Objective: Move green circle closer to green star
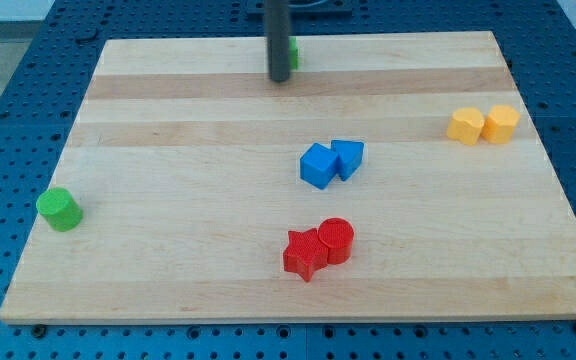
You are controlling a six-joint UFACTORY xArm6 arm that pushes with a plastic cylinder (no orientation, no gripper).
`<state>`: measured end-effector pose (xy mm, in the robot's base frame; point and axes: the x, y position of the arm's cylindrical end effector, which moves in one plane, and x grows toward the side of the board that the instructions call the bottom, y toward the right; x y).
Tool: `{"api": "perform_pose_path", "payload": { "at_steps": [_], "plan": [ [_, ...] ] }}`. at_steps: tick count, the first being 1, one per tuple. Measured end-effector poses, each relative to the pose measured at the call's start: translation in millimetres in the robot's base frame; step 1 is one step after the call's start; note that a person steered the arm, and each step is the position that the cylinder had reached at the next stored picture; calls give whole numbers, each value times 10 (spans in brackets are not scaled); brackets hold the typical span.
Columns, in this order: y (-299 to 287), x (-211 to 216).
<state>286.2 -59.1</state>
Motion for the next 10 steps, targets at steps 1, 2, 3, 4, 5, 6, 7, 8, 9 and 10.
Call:
{"api": "perform_pose_path", "payload": {
  "at_steps": [1,2,3,4,5,6,7,8,9,10],
  "plan": [
    [-608,288],
    [-1319,754],
    [-2228,1098],
    [-2441,1191],
    [-2460,1275],
    [-2454,1469],
    [-2456,1689],
    [-2460,1792],
    [-2452,1981],
    [-2456,2451]
  ]
}}
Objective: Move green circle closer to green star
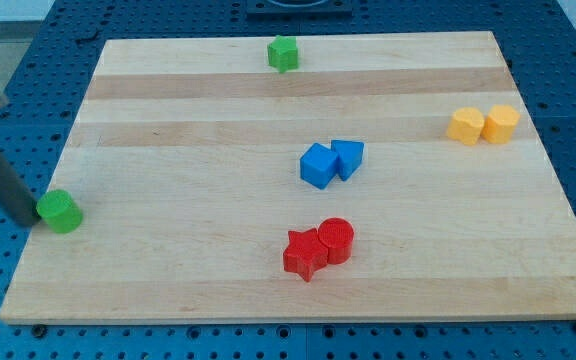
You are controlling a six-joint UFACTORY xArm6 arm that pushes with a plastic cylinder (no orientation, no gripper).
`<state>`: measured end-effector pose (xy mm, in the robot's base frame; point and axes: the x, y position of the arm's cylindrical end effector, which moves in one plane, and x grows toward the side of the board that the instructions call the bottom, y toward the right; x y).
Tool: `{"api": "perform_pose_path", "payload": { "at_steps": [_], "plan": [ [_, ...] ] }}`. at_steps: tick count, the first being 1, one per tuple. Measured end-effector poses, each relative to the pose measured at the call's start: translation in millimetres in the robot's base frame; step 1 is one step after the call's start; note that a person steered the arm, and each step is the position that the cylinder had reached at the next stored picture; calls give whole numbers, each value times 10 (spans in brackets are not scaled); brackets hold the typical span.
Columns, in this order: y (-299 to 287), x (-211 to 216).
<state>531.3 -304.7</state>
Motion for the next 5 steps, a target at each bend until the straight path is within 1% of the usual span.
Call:
{"api": "perform_pose_path", "payload": {
  "at_steps": [1,2,3,5],
  "plan": [
    [55,351],
    [177,405],
    [189,402],
    [352,12]
  ]
}}
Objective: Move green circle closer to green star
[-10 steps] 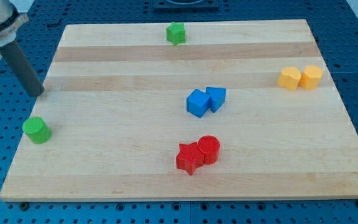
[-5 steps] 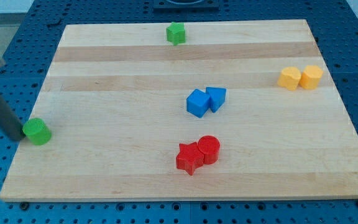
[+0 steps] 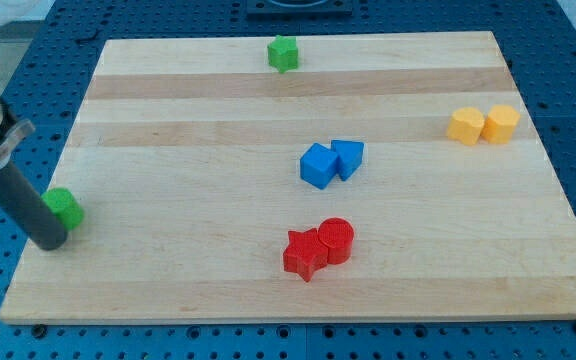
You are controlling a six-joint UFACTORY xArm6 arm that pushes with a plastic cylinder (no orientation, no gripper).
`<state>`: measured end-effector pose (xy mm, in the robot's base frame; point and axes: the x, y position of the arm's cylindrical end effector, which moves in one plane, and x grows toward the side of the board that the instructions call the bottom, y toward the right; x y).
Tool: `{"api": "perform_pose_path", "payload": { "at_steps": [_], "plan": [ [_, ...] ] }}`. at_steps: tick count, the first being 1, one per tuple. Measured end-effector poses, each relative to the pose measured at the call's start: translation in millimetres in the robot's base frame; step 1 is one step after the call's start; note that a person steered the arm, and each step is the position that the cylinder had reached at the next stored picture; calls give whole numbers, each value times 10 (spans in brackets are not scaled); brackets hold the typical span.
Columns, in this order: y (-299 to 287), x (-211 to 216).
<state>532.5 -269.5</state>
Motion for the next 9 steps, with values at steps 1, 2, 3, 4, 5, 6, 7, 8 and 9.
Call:
{"api": "perform_pose_path", "payload": {
  "at_steps": [1,2,3,4,5,6,7,8,9],
  "plan": [
    [-9,-158],
    [-141,-83],
    [-281,-132],
    [-106,-325],
    [294,-551],
    [636,-823],
    [617,-862],
    [379,-720],
    [160,-783]
  ]
}}
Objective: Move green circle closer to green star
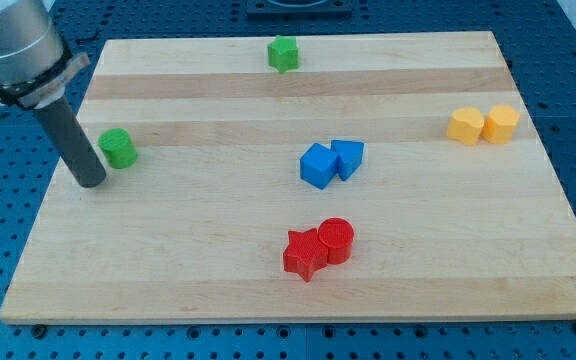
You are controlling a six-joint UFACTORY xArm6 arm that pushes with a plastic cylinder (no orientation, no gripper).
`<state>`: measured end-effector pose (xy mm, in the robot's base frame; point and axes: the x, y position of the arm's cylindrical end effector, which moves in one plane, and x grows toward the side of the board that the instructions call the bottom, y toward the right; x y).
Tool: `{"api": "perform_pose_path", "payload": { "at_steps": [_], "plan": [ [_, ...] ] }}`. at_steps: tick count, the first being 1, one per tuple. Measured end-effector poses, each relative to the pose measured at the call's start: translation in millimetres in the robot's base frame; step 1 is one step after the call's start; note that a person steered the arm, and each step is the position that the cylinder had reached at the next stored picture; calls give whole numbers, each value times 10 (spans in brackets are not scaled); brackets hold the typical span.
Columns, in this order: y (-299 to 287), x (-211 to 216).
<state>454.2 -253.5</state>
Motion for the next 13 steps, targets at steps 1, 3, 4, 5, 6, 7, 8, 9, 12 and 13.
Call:
{"api": "perform_pose_path", "payload": {
  "at_steps": [1,3,4,5,6,7,8,9,12,13],
  "plan": [
    [45,-203],
    [697,-729],
    [911,-1066],
    [1168,-1258],
    [1154,-1166],
    [1275,-1171],
    [1496,-1282],
    [1608,-1442],
    [1855,-1560],
    [1880,-1508]
  ]
}}
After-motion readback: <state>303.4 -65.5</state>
